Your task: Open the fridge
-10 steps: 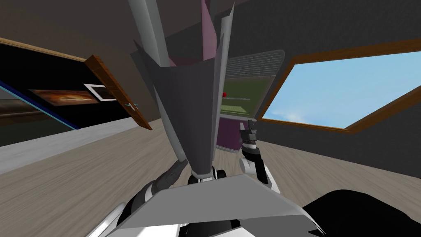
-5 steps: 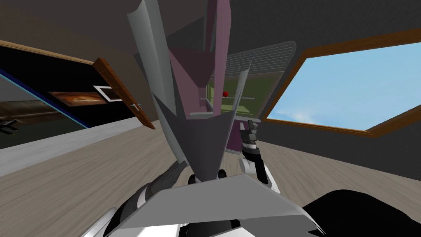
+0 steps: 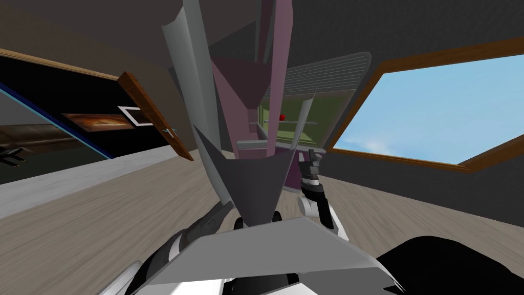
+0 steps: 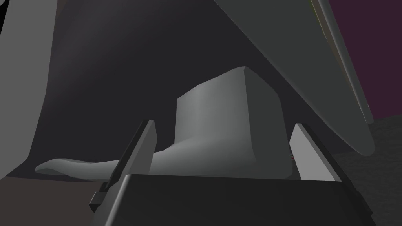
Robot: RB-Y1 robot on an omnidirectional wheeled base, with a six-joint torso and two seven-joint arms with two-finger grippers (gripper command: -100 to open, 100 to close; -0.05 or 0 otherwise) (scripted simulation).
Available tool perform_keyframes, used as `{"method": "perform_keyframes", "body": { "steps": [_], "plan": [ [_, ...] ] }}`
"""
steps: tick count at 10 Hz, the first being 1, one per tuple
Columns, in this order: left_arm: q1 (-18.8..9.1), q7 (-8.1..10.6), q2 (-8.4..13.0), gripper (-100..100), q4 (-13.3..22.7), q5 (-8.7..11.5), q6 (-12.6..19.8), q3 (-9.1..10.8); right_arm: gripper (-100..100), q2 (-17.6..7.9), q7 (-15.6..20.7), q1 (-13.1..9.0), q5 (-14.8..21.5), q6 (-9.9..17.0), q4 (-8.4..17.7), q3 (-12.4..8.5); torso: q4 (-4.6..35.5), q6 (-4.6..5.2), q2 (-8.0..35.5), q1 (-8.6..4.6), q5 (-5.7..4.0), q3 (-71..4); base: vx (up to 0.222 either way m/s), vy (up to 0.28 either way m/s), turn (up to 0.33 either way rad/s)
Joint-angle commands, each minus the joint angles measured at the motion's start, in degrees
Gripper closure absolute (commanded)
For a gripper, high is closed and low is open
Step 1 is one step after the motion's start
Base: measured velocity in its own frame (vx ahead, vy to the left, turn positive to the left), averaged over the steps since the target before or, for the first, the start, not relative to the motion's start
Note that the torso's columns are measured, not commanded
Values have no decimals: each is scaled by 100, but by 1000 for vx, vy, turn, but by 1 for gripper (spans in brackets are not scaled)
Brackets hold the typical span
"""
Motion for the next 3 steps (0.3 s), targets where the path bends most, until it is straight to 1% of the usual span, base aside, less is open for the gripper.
{"method": "perform_keyframes", "body": {
  "steps": [1,3],
  "plan": [
    [1,-1,3,0,5,-3,-2,-3,0,0,0,0,0,0,0,0,-2,1,-2,10,6,3,0,0,0],
    [1,-3,5,0,10,-7,-4,-6,0,0,0,0,0,0,0,0,-5,4,-4,16,11,7,0,0,0]
  ]
}}
